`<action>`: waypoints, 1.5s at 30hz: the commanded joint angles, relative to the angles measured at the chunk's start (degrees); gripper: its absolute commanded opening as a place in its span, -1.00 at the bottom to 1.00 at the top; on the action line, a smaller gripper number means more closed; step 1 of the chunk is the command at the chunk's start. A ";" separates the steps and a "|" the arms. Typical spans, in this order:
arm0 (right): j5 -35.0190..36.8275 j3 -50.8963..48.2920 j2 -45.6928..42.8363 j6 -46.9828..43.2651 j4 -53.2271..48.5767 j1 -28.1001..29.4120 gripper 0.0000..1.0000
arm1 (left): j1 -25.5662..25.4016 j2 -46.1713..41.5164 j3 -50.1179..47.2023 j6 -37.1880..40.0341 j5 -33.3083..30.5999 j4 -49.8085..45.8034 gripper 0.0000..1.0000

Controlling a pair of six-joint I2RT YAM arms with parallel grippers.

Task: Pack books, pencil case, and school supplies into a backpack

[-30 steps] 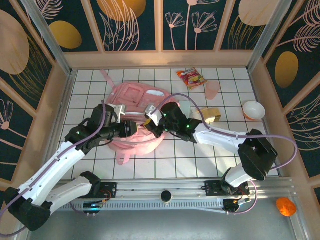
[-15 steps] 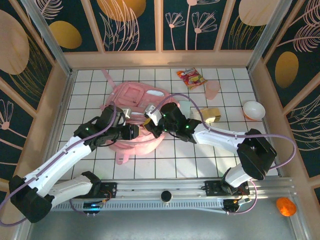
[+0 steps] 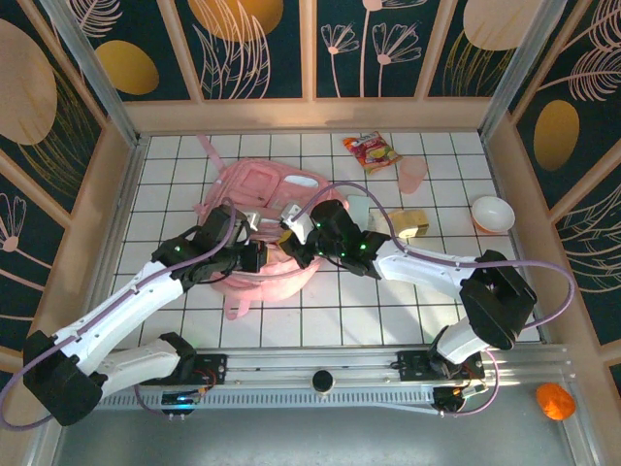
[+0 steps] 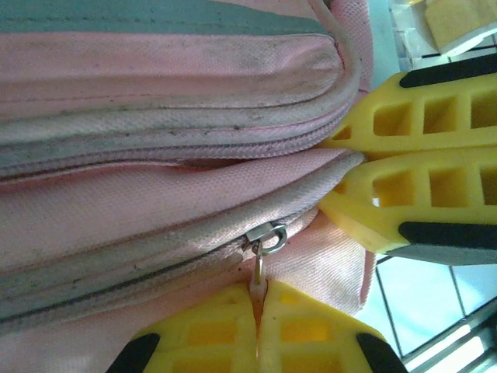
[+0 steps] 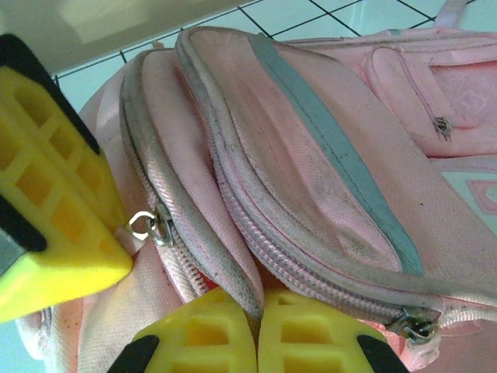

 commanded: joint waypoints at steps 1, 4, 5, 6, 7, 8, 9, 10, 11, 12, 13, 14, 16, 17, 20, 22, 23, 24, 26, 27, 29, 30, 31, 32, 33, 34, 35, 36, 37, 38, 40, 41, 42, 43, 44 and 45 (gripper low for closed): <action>-1.33 1.46 -4.10 -3.22 0.07 0.13 -1.00 | 0.12 -0.91 -0.11 2.49 -6.00 -2.54 -1.00; -3.53 0.89 -5.53 -6.53 -2.69 -0.99 -1.00 | 0.21 -2.07 -0.16 2.53 -8.51 -3.73 -1.00; -4.35 0.77 -6.09 -7.21 -3.30 -1.57 -1.00 | 0.22 -2.21 0.05 2.72 -8.39 -3.82 -1.00; -5.37 0.51 -6.67 -7.99 -3.96 -2.31 -1.00 | 0.21 -2.30 0.18 2.89 -8.52 -4.06 -1.00; -6.29 0.40 -7.35 -8.69 -4.80 -3.13 -1.00 | 0.22 -2.37 0.45 2.78 -9.05 -4.49 -1.00; -7.21 0.26 -7.89 -9.45 -5.50 -3.79 -1.00 | 0.21 -2.39 0.59 2.62 -9.57 -4.90 -1.00; -8.07 -0.01 -8.69 -10.44 -6.17 -4.55 -1.00 | 0.24 -2.55 0.71 2.48 -10.17 -5.19 -1.00; -8.90 -0.33 -9.52 -11.55 -6.72 -5.27 -1.00 | 0.25 -2.73 0.81 2.32 -10.77 -5.38 -1.00; -9.74 -0.67 -10.25 -12.57 -7.19 -5.94 -1.00 | 0.30 -2.95 0.82 2.14 -11.29 -5.56 -1.00; -11.07 -1.03 -11.13 -13.73 -7.77 -6.81 -1.00 | 0.42 -3.15 0.99 1.87 -12.07 -5.74 -1.00; -12.39 -1.53 -11.97 -15.11 -8.29 -7.64 -1.00 | 0.49 -3.22 1.20 1.81 -13.02 -6.00 -1.00; -13.64 -1.98 -12.89 -16.27 -8.72 -8.40 -1.00 | 0.57 -3.27 1.56 1.92 -13.82 -6.17 -1.00; -17.28 -3.20 -14.85 -18.98 -9.37 -10.57 -1.00 | 0.90 -3.42 2.26 2.07 -15.93 -6.38 -1.00; -18.85 -3.84 -15.74 -19.95 -9.54 -11.62 -1.00 | 1.10 -3.44 2.49 2.02 -16.85 -6.32 -1.00; -24.25 -5.09 -18.13 -22.91 -9.75 -14.70 -1.00 | 2.27 -3.45 2.87 2.22 -18.30 -5.48 -1.00; -27.24 -5.92 -19.50 -24.50 -9.52 -16.52 -1.00 | 3.43 -3.21 3.17 2.67 -18.91 -4.95 -1.00; -28.41 -6.07 -19.82 -25.22 -9.68 -17.15 -1.00 | 3.91 -3.17 3.27 2.99 -19.23 -4.68 -1.00; -29.73 -6.34 -20.19 -26.02 -9.69 -17.84 -1.00 | 4.53 -3.24 3.20 3.36 -19.92 -4.13 -1.00; -31.69 -6.62 -20.58 -27.14 -9.65 -18.71 -1.00 | 5.81 -3.42 3.10 4.27 -21.06 -2.71 -1.00; -32.65 -6.55 -20.76 -27.91 -9.70 -19.12 -1.00 | 6.50 -3.44 3.10 4.71 -21.67 -1.83 -1.00; -34.00 -6.70 -21.00 -28.62 -9.55 -19.67 -1.00 | 7.30 -3.35 2.92 5.93 -22.28 0.08 -1.00; -33.63 -6.72 -21.00 -28.33 -9.36 -19.89 -1.00 | 7.41 -3.35 2.74 6.87 -21.22 1.75 -1.00; -32.22 -6.69 -20.78 -27.43 -8.95 -19.88 -1.00 | 7.47 -3.59 2.46 7.88 -18.52 3.84 -1.00; -30.47 -6.59 -20.46 -25.63 -8.20 -19.75 -1.00 | 7.45 -3.88 1.94 8.19 -15.73 5.64 -1.00; -27.62 -6.18 -19.98 -22.83 -7.51 -19.43 -0.92 | 7.49 -4.37 1.18 8.57 -12.13 7.63 -1.00; -23.76 -5.65 -19.55 -20.02 -7.11 -18.74 -0.74 | 7.37 -4.49 0.58 8.77 -9.03 9.05 -1.00; -19.46 -5.27 -19.06 -17.20 -6.51 -17.84 -0.55 | 7.41 -4.43 0.38 8.96 -6.93 9.77 -1.00; -15.77 -4.98 -18.75 -15.29 -5.79 -16.83 -0.33 | 7.47 -4.04 0.29 9.19 -5.15 9.91 -1.00; -11.37 -4.85 -18.46 -13.61 -5.10 -15.16 -0.12 | 7.46 -3.68 0.36 9.93 -3.04 10.01 -1.00; -8.02 -4.84 -18.13 -12.94 -4.36 -13.56 -0.05 | 7.39 -3.38 0.50 10.45 -1.57 10.11 -1.00; -2.28 -4.88 -17.06 -12.71 -1.96 -9.74 0.13 | 7.35 -2.96 1.04 10.98 0.72 10.09 -1.00; -0.64 -4.71 -16.32 -12.92 -1.15 -8.24 0.16 | 7.34 -2.84 1.31 11.17 1.37 10.03 -1.00; 1.60 -4.29 -15.27 -13.18 -0.40 -7.07 0.18 | 7.44 -2.66 1.81 11.54 1.75 9.76 -1.00; 3.72 -3.58 -13.98 -13.45 0.13 -5.80 0.19 | 7.32 -2.37 2.31 12.19 2.45 9.26 -1.00; 5.84 -3.00 -12.89 -13.58 0.63 -4.93 0.20 | 7.44 -2.13 2.73 12.65 2.75 8.68 -1.00; 8.46 -2.19 -11.59 -13.69 1.05 -4.15 0.21 | 7.40 -1.83 3.12 12.97 2.96 8.02 -1.00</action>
